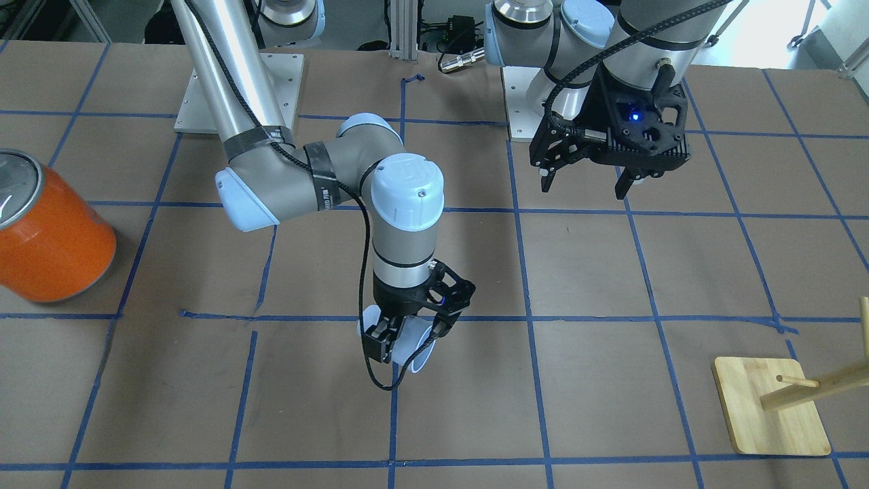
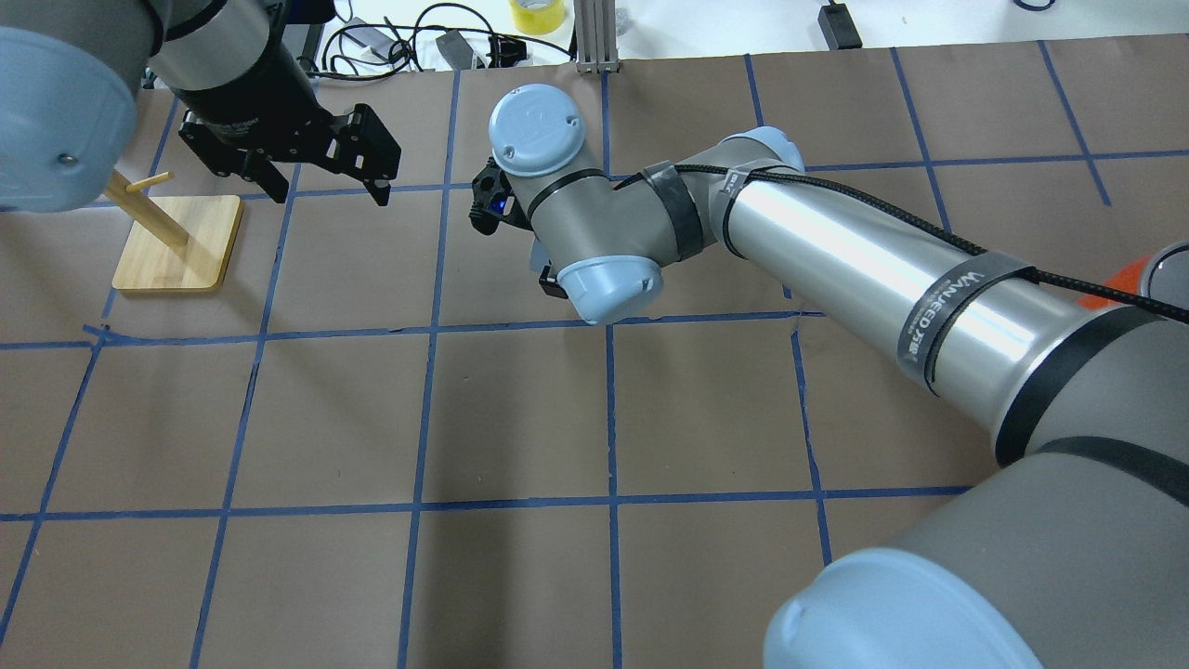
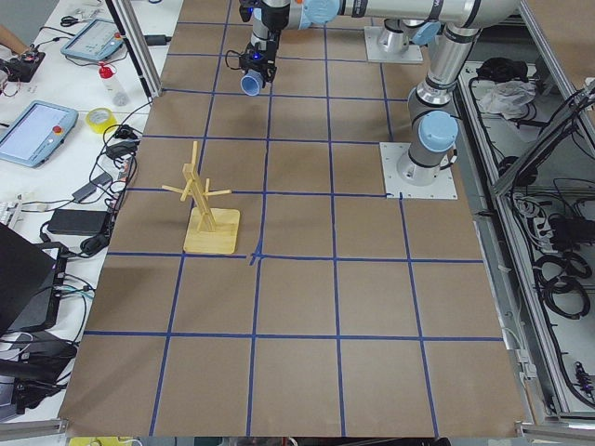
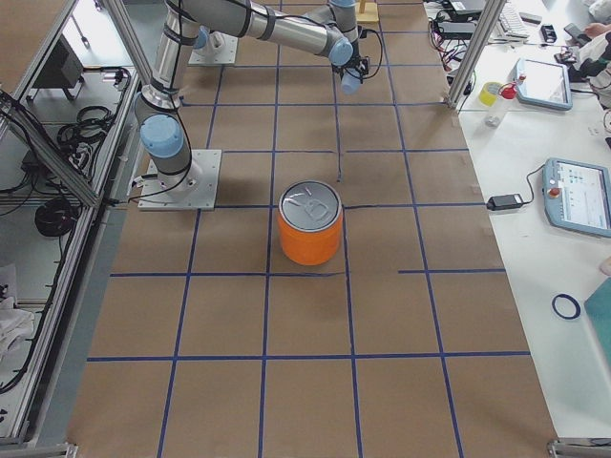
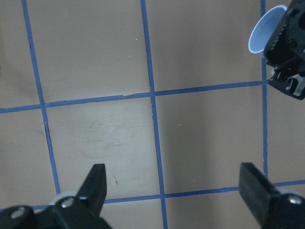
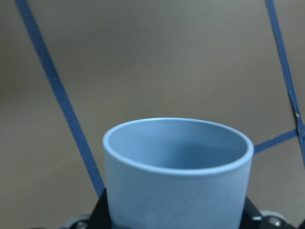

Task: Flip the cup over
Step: 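Carry the cup with the right gripper toward the left arm's side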

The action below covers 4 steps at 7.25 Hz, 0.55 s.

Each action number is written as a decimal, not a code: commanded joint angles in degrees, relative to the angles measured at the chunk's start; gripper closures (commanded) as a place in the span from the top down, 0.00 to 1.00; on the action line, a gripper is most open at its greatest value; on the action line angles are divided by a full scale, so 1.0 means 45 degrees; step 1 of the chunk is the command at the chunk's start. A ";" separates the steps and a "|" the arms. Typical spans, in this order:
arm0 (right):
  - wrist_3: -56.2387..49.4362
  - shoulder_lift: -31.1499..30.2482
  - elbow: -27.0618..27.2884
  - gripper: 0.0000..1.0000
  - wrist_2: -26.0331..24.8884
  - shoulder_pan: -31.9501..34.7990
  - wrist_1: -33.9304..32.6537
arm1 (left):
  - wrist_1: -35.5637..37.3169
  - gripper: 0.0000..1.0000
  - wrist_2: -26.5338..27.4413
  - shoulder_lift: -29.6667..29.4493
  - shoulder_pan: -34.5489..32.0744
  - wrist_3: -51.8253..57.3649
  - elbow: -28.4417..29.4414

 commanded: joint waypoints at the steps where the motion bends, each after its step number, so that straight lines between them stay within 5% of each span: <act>1: -0.3643 0.0053 0.0029 0.30 0.0032 0.0477 0.0008 | -0.0007 1.00 -0.0012 -0.0040 0.0002 -0.0008 0.0054; 4: -0.6196 0.0228 0.0029 0.31 0.0032 0.0537 -0.0011 | -0.0007 1.00 -0.0012 -0.0040 0.0002 -0.0008 0.0054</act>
